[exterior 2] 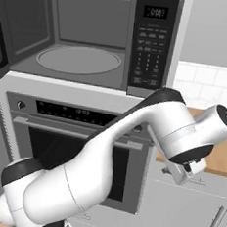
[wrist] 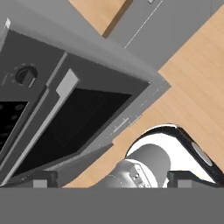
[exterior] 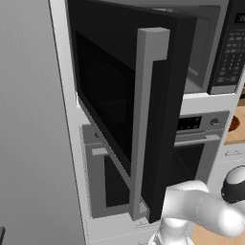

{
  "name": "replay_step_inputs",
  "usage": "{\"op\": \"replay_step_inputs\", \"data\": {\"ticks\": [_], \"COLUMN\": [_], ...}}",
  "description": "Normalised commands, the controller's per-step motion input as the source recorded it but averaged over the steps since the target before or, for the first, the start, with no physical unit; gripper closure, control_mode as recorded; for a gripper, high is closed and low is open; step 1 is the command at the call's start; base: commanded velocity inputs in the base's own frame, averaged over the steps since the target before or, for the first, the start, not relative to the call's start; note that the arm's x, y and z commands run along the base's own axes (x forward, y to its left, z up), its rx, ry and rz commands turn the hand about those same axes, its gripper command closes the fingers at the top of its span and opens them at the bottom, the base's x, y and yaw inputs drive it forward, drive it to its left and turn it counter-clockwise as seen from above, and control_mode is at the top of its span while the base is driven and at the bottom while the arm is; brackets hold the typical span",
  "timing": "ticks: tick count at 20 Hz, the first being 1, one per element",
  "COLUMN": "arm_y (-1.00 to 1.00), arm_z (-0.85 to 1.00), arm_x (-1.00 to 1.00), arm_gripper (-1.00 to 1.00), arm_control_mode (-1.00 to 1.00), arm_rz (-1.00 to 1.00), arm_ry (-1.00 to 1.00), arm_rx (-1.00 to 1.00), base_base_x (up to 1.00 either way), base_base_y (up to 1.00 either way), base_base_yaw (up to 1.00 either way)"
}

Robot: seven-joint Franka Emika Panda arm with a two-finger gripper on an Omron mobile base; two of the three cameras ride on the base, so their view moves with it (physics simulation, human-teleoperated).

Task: Open the microwave, place the bowl with waffle inside the microwave, then close the microwave door and turn it on.

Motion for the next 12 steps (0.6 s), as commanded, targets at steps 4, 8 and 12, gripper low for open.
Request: {"op": "replay_step_inputs", "data": {"ticks": [4,8,12], "arm_y": [-0.46,-0.45,-0.33], "arm_z": [-0.37,-0.32,-0.24], "arm_x": [0.42,0.40,0.34], "arm_gripper": [-1.00,-1.00,-1.00], "arm_control_mode": [-1.00,-1.00,-1.00], "arm_rz": [0.00,0.00,0.00], "arm_ry": [-0.05,-0.10,-0.01], "arm_rx": [0.29,0.38,0.27], "base_base_x": [0.00,0.00,0.00], "base_base_y": [0.00,0.00,0.00], "base_base_yaw": [0.00,0.00,0.00]}}
